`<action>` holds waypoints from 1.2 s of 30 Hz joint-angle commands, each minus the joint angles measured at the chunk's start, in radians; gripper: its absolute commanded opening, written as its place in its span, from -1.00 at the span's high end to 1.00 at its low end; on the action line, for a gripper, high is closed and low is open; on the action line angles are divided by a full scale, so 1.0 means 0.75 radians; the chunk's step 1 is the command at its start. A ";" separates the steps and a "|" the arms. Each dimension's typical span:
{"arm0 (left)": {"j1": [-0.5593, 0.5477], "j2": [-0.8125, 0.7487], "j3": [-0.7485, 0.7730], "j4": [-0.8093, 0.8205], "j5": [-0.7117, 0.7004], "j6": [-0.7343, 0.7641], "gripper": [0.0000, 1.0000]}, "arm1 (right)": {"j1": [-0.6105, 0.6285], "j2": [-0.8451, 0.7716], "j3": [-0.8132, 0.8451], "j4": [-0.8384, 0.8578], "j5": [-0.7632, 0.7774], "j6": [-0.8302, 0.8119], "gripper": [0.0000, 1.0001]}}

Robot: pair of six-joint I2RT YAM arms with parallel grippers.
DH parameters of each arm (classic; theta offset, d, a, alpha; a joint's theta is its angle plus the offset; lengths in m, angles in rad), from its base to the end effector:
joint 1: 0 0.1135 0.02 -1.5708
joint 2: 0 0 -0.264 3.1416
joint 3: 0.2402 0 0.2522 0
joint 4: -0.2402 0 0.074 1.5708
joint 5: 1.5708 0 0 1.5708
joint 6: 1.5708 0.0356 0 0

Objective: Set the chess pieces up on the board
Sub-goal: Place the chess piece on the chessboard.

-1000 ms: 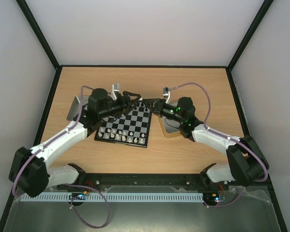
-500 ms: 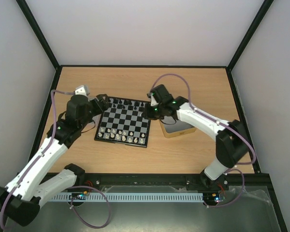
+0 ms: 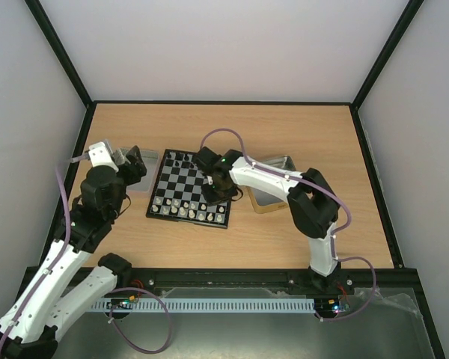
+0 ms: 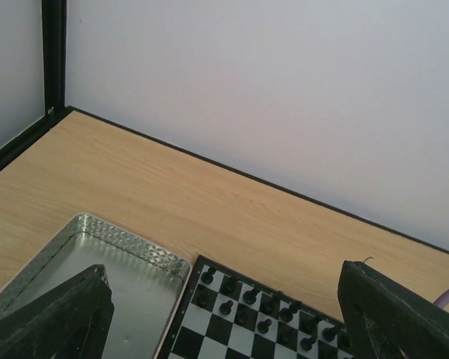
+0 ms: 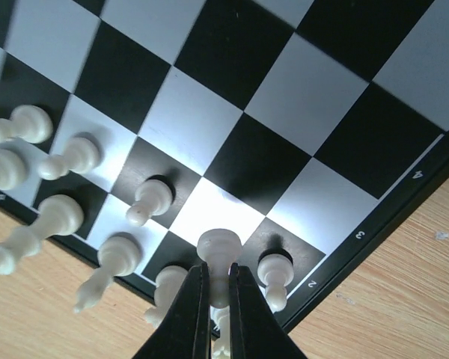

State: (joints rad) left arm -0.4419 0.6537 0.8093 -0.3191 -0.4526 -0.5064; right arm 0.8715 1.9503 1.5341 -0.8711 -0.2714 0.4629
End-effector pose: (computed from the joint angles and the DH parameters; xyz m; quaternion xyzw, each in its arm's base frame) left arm 0.1402 -0.0491 0.3540 -0.1690 0.7380 -0.1357 0.6391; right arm 0.2479 0.3095 0.2106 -0.2177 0.9566 0.1918 0.0271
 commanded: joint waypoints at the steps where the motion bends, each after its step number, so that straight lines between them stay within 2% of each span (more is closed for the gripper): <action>1: 0.007 -0.014 -0.032 0.030 -0.058 0.035 -0.68 | 0.012 0.058 0.059 -0.133 0.065 -0.025 0.97; 19: 0.012 -0.047 -0.051 0.033 -0.091 0.027 -0.68 | 0.027 0.115 0.059 -0.065 -0.069 -0.046 0.91; 26: 0.012 -0.039 -0.051 0.023 -0.102 0.017 -0.69 | 0.028 0.113 0.055 -0.023 -0.062 -0.032 0.72; 36: 0.012 -0.019 -0.051 0.021 -0.086 0.019 -0.70 | 0.027 0.081 0.053 0.016 -0.056 0.003 0.57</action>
State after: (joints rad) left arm -0.4377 0.6323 0.7834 -0.3134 -0.5056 -0.4934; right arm 0.8852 2.0274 1.5475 -0.8715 -0.3229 0.4534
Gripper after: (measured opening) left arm 0.847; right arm 0.201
